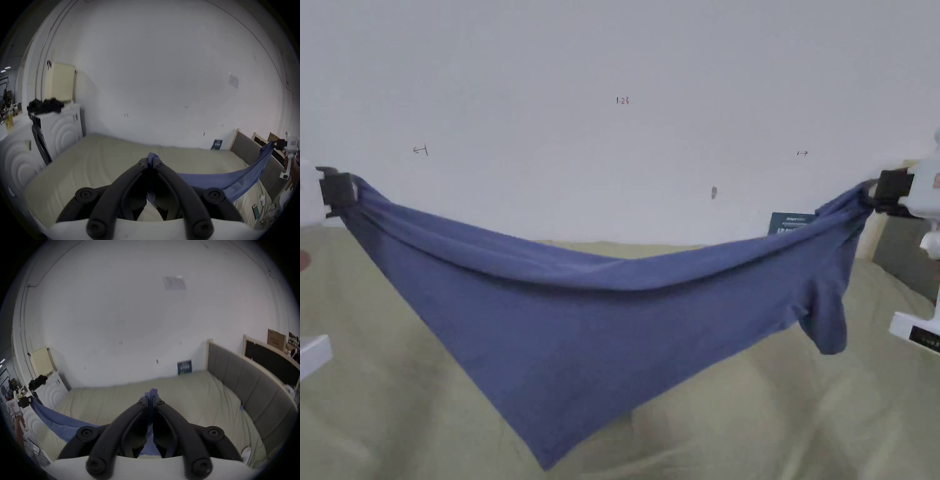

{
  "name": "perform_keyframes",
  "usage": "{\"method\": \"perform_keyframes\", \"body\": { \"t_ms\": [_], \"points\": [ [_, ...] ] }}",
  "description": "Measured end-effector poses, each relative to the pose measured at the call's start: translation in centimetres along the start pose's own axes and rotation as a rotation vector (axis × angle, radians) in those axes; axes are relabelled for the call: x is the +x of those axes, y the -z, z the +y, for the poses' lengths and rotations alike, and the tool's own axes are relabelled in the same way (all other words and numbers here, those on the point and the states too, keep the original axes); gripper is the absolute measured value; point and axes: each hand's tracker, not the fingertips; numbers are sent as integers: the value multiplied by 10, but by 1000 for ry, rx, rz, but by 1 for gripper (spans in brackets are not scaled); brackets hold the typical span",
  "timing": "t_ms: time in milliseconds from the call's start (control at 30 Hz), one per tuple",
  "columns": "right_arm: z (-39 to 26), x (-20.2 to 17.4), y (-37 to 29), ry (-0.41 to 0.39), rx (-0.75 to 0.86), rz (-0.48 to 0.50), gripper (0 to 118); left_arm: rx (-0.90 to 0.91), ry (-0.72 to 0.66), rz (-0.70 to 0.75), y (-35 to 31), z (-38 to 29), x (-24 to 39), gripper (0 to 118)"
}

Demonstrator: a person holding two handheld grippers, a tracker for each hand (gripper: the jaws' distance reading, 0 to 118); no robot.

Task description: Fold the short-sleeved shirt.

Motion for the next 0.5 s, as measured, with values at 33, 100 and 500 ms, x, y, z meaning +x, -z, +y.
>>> {"method": "perform_keyframes", "body": {
  "t_ms": [33, 100, 500],
  "points": [
    [14, -2, -1, 0, 23, 5, 5, 28, -9, -2, 0, 13, 1, 2],
    [48, -12, -5, -2, 82, 19, 5, 80, -16, -16, 11, 43, -2, 2],
    [101, -38, 43, -31, 156, -27, 5, 130, -67, 44, 80, 96, -5, 2]
  ]
}}
